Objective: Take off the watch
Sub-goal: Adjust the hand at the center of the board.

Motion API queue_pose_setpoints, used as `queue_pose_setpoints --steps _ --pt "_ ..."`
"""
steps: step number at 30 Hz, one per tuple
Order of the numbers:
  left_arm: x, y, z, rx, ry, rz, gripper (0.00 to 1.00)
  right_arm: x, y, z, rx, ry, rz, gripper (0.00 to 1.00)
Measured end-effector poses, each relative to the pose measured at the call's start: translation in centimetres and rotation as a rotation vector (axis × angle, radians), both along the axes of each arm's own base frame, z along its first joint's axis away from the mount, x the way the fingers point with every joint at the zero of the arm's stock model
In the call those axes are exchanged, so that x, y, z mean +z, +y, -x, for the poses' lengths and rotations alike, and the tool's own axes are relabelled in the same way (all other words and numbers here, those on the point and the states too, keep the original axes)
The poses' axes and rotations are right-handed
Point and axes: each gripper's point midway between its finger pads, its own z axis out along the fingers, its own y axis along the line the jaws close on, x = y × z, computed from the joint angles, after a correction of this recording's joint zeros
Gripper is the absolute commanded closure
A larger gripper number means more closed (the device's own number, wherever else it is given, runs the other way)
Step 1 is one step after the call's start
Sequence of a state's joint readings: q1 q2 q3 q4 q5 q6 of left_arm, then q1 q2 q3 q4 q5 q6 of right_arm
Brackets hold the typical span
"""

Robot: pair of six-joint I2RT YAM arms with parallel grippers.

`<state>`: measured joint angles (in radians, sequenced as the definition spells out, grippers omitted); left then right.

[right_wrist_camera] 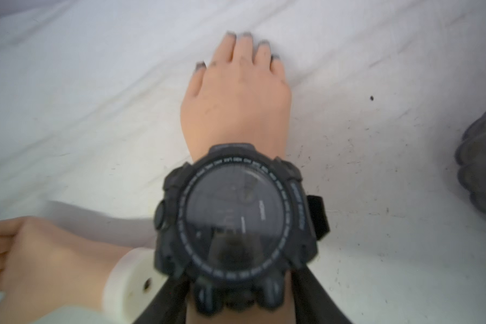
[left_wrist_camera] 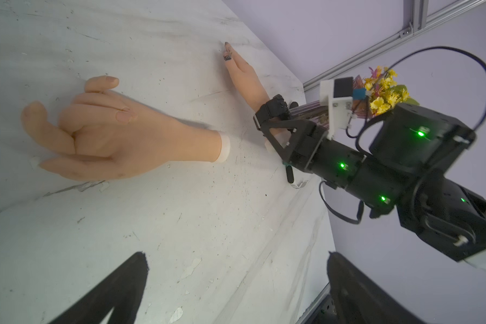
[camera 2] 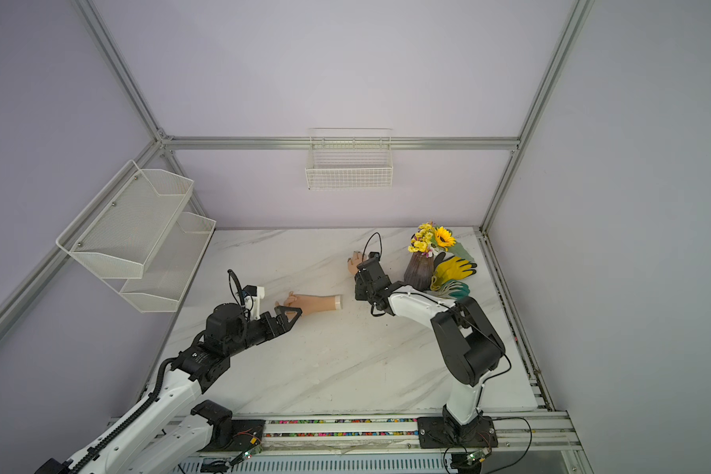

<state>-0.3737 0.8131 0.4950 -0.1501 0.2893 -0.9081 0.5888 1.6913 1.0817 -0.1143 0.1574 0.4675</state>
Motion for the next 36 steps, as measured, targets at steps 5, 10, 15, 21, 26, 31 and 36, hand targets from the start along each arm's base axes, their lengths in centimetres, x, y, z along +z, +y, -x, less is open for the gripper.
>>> queue_pose_setpoints --steps 5,10,15,21,26,31,36 --pt "-1.9 0.1 -0.7 0.06 0.061 0.105 0.0 6.9 3.8 4.3 0.133 -0.133 -0.12 0.99" --pt "-1.8 -0.8 -1.0 0.054 0.068 0.222 0.0 10.1 7.2 10.0 0.317 -0.17 -0.244 0.99" --pt "1.6 -1.0 -1.4 0.054 -0.039 0.317 0.0 9.5 8.2 13.8 0.448 -0.127 -0.334 0.98" --pt "2.4 -0.8 -1.1 0.056 -0.061 0.34 0.0 7.7 9.0 16.9 0.567 -0.051 -0.4 0.99" --pt "0.2 -1.2 -0.8 0.042 0.02 0.316 0.0 8.1 9.4 17.1 0.581 -0.068 -0.42 1.0" --pt "-1.6 0.3 0.1 0.102 0.03 0.257 0.0 8.7 8.4 14.9 0.434 -0.133 -0.414 1.0" --pt "-1.7 1.6 -0.3 0.149 -0.006 0.152 0.0 9.0 6.8 12.8 0.274 -0.179 -0.409 1.0"
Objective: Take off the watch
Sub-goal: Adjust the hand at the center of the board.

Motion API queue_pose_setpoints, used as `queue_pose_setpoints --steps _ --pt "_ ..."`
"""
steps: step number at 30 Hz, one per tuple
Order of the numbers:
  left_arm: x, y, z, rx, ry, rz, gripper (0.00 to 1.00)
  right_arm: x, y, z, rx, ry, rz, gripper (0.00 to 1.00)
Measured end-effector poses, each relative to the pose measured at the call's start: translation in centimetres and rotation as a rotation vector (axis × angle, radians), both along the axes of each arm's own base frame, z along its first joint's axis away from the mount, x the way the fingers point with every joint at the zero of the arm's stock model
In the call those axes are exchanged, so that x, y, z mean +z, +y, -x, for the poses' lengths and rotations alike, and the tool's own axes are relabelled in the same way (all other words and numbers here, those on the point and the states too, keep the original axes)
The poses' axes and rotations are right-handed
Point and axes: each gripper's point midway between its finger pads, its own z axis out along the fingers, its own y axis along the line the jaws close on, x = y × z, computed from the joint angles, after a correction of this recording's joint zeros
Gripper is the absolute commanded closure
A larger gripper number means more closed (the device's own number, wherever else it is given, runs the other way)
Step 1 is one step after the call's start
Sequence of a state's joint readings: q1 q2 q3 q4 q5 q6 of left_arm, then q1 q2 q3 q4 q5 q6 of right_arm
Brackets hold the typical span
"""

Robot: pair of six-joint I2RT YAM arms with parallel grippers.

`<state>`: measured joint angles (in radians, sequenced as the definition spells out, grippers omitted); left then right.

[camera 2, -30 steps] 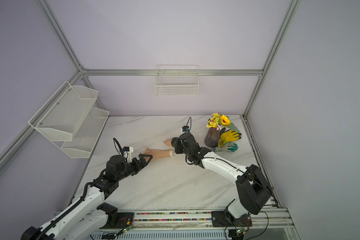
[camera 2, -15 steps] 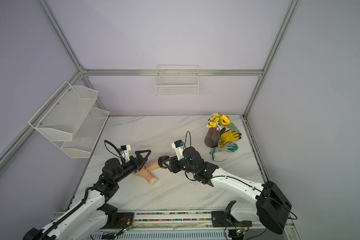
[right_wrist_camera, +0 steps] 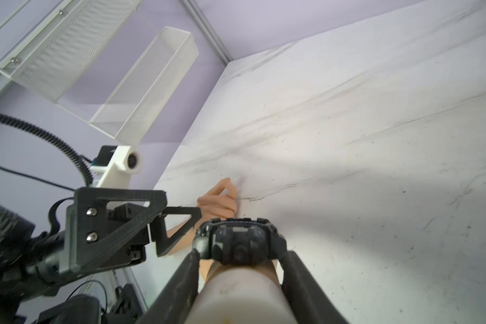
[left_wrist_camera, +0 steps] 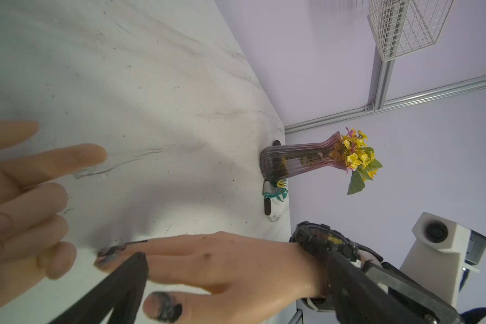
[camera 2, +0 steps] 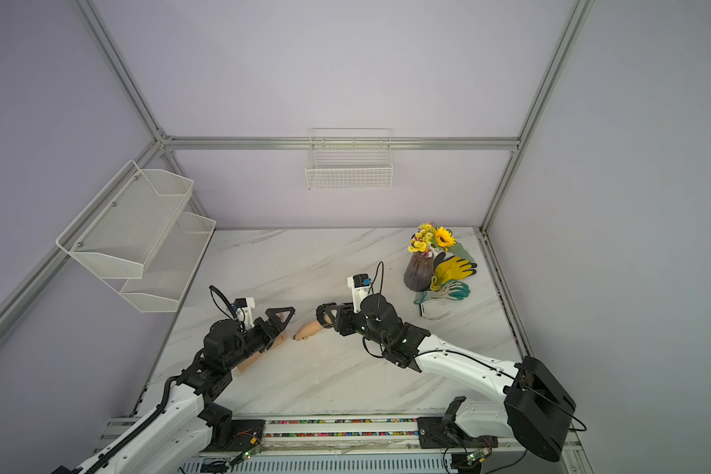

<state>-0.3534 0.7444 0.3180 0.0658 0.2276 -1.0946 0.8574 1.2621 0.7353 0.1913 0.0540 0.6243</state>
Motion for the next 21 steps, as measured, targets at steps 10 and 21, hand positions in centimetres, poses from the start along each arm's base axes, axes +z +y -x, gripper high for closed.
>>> queue_pose_setpoints --steps 10,21 --pt "0.6 -3.7 -1.6 -0.288 -0.053 -0.242 0.0 -6.4 -2.8 -1.7 -0.078 0.279 -0.147 1.0" --pt "3.1 -9.2 -0.9 -0.602 -0.255 -0.584 0.0 -12.7 -3.9 -3.0 -0.099 0.523 -0.209 0.64"
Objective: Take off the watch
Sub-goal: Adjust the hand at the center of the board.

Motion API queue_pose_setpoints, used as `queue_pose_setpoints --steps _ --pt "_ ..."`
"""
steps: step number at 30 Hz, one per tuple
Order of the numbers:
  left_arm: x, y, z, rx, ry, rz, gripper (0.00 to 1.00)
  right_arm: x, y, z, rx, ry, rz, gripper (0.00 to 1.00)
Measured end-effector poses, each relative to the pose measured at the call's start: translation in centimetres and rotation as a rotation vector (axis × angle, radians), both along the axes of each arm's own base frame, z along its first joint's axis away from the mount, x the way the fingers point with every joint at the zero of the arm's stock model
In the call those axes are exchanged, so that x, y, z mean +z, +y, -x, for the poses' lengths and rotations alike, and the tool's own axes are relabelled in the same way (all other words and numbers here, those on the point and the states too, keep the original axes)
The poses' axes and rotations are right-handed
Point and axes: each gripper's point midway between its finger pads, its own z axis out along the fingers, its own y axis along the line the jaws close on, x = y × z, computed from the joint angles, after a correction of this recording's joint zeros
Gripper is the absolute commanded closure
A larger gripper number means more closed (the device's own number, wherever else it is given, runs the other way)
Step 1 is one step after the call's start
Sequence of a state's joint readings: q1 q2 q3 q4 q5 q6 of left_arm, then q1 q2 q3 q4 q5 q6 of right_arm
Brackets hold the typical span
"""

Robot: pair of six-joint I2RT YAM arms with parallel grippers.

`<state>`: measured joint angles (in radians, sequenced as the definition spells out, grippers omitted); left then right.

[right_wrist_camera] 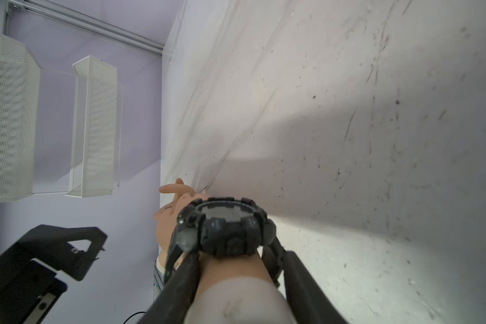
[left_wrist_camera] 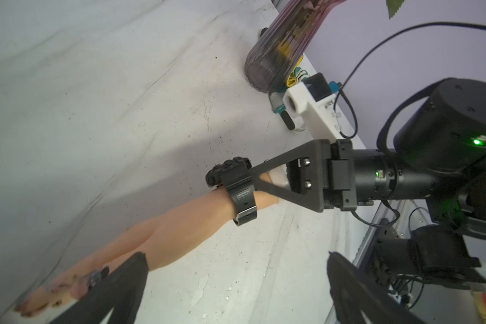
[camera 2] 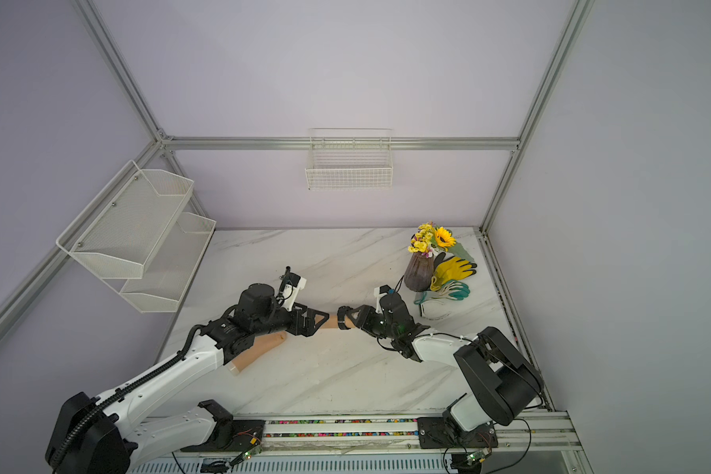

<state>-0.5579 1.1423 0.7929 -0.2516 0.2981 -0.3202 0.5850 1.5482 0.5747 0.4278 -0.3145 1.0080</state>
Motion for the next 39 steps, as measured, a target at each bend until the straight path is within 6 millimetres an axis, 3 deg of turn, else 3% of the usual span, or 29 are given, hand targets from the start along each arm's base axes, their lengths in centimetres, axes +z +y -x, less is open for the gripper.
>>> queue_pose_setpoints --steps 2,7,9,12,15,20,23,26,31,34,39 --pt "0.3 0.0 -0.4 -0.029 -0.044 -0.064 0.0 -0.5 0.1 -0.5 -0.014 0.021 0.001 0.44" --pt "-1.5 0.5 -1.9 -0.062 -0.051 -0.236 0.0 -2.3 -1.0 -0.4 -0.039 0.071 0.071 0.26" --pt "-2.5 0.5 -2.3 -0.067 -0.032 -0.271 0.0 -3.0 -1.7 -0.2 -0.052 0.091 0.106 0.24" --pt "-3.5 0.6 -2.4 -0.061 -0.009 -0.281 0.0 -2.0 -2.7 -0.2 -0.079 0.061 0.129 0.22" --pt "-3.1 0.5 -2.4 -0.032 -0.021 -0.235 0.0 1.0 -3.7 -0.7 -0.112 -0.035 0.141 0.2" --pt "-0.6 -0.1 -1.9 0.075 0.0 -0.001 0.0 6.1 -4.1 -1.6 -0.068 -0.272 0.195 0.2" --pt "0.3 -0.1 -1.5 0.189 0.072 0.212 0.0 7.4 -3.5 -1.6 0.01 -0.372 0.237 0.2" --pt "-1.6 0.5 -0.8 0.321 0.223 0.4 0.0 6.5 -3.0 -1.9 0.067 -0.402 0.292 0.19" --pt "-7.4 1.6 0.5 0.524 0.506 0.543 0.0 1.3 -2.6 -2.3 0.141 -0.328 0.383 0.24" --pt "-8.9 1.4 0.4 0.59 0.606 0.605 0.0 -0.9 -2.3 -2.1 0.17 -0.28 0.396 0.32" --pt "-10.7 0.7 -0.4 0.645 0.701 0.687 0.0 -0.8 -1.5 -2.1 0.16 -0.263 0.339 0.53"
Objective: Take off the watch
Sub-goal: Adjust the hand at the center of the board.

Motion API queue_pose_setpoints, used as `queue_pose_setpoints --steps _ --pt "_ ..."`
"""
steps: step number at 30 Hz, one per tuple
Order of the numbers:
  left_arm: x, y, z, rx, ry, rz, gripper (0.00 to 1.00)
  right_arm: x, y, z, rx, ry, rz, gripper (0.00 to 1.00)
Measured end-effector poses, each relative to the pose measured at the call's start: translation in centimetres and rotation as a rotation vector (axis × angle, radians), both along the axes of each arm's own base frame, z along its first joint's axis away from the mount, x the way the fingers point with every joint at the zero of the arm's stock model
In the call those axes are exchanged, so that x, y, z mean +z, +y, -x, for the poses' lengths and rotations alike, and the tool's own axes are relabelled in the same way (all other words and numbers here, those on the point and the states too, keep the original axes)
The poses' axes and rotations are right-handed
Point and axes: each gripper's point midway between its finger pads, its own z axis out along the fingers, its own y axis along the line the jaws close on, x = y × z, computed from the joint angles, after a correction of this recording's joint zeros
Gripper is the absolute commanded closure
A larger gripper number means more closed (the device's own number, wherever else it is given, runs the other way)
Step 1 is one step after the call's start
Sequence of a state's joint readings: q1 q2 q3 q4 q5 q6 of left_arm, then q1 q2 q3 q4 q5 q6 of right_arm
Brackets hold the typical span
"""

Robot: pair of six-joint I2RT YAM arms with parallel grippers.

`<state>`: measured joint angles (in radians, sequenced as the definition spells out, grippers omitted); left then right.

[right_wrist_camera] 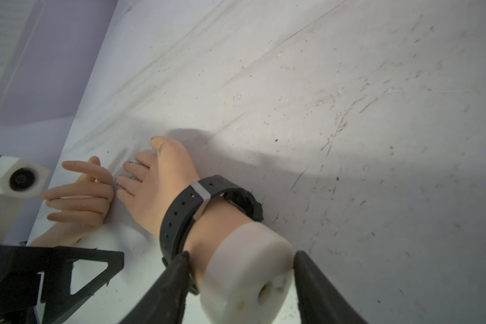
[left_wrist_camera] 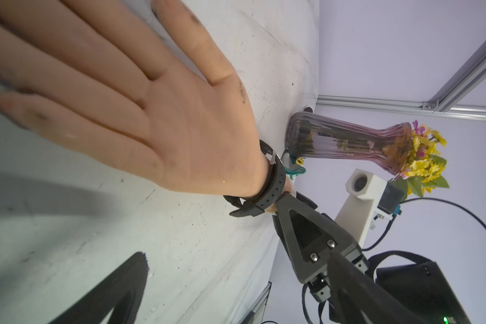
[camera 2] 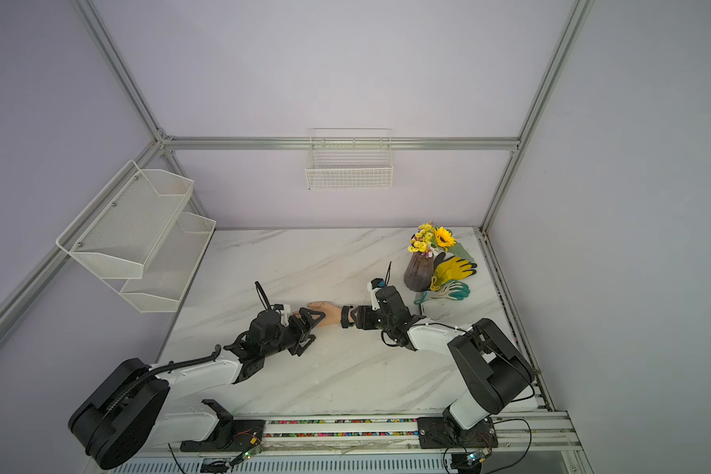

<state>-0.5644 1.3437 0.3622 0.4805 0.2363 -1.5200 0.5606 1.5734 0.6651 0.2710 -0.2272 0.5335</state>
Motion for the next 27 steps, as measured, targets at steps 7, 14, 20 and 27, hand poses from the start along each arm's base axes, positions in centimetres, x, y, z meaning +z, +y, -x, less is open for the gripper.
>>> queue_pose_setpoints --steps 7,14,20,27 --pt "-2.4 -0.2 -1.1 0.064 0.046 0.043 0.09 -1.0 1.0 2.2 -0.078 0.128 -0.134 0.63" --pt "-2.8 0.1 -2.2 0.104 0.024 0.045 0.2 -0.8 2.6 5.4 -0.124 0.232 -0.215 0.56" --pt "-3.2 0.5 -3.3 0.121 0.002 0.052 0.27 1.8 2.5 5.5 -0.175 0.188 -0.203 0.39" --pt "-3.3 0.4 -3.7 0.108 -0.02 0.032 0.27 5.9 0.9 1.9 -0.188 -0.024 -0.14 0.14"
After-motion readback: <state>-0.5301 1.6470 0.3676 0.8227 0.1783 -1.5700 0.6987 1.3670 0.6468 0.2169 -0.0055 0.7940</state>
